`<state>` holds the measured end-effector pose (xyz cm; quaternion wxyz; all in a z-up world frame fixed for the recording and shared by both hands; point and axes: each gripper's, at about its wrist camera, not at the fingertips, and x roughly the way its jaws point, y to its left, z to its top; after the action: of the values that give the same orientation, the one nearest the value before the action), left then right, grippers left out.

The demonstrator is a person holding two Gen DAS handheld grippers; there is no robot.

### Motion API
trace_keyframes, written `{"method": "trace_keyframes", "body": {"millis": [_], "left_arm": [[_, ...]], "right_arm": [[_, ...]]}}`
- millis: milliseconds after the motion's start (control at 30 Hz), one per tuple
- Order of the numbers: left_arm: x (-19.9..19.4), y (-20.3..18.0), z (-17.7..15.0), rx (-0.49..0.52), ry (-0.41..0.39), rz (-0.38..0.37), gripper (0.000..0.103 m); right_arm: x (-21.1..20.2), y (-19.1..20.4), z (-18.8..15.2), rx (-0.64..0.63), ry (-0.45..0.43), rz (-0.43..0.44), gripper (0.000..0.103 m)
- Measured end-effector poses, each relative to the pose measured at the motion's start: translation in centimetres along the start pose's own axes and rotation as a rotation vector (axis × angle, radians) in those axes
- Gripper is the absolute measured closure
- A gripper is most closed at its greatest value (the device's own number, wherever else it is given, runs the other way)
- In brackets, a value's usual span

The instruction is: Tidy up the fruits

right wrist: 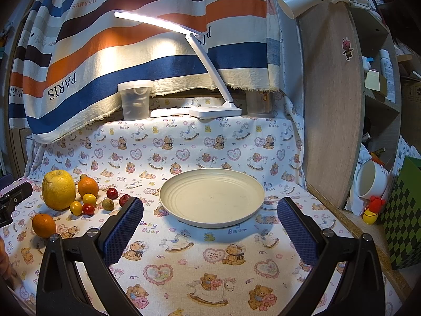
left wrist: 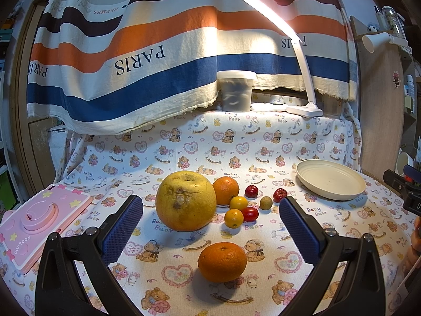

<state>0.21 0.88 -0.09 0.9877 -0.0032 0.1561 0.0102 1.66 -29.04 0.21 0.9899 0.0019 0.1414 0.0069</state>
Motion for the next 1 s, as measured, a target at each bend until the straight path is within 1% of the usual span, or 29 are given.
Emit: {"method": "trace_keyframes", "body": {"millis": [200,300,367,400,467,500,567,633,733,767,867,933,967,1000], "left_arm": [[-0.2,-0.2,-0.3,0.0,-0.002,0.006,0.0],[-0.6,-0.1,-0.5,-0.006,-0.017,0.065,0.0],[-0.7,0.4,-0.5,-0.027,-0.023,0.084,0.0],[-0.8,0.7,-0.5,-0.042,-0.026,0.082,0.0],[-1.0,1.5,-0.6,-0.085,-0.026,0.043,0.0],[-1.1,1.9,-0.6,-0.101,-0.026,0.035,0.0],[-1.1,2.3,-0.7,-0.101,-0.015,0.064,0.0],[-0.7,2.7,-0.7,-0.105,0.023,0.055,0.0],[-0.4,3.4,-0.9,-0.133,0.084,-0.015,0.0],[-0.3,3.5,-0.9,-0.128,0.104,-0.016,0.0],[0.4,3.6,-0.8,-0.101,0.195,-0.007,0.009],[1.2,4.0,-0.8,-0.105,0.262,-0.035,0.011],[1.6,4.2,-0.8,-0.115,0.304,-0.055,0.015],[2.0,4.5,-0.9,-0.128,0.338,-0.068,0.02]], "right_arm": [[0.0,0.0,0.0,-0.001,0.0,0.0,0.0],[0.0,0.2,0.0,-0.001,-0.001,0.0,0.0],[-0.1,0.5,0.0,-0.006,-0.001,-0.002,0.0],[-0.3,0.7,0.0,-0.01,-0.001,-0.003,0.0],[-0.1,0.5,-0.1,-0.01,0.005,0.002,0.0],[0.0,0.7,0.0,-0.01,0.01,0.008,0.0],[0.3,0.6,0.0,-0.007,0.019,0.013,0.0],[0.4,0.6,0.0,-0.003,0.024,-0.003,0.0],[0.5,0.6,-0.1,-0.01,0.024,-0.001,0.0],[0.5,0.7,-0.1,-0.011,0.024,-0.002,0.0],[0.4,0.6,-0.1,0.0,0.024,-0.007,0.0],[0.6,0.5,0.0,0.008,0.031,-0.017,0.0],[0.7,0.4,0.0,0.013,0.037,-0.011,0.0],[0.9,0.3,0.0,0.021,0.048,0.021,0.0]]}}
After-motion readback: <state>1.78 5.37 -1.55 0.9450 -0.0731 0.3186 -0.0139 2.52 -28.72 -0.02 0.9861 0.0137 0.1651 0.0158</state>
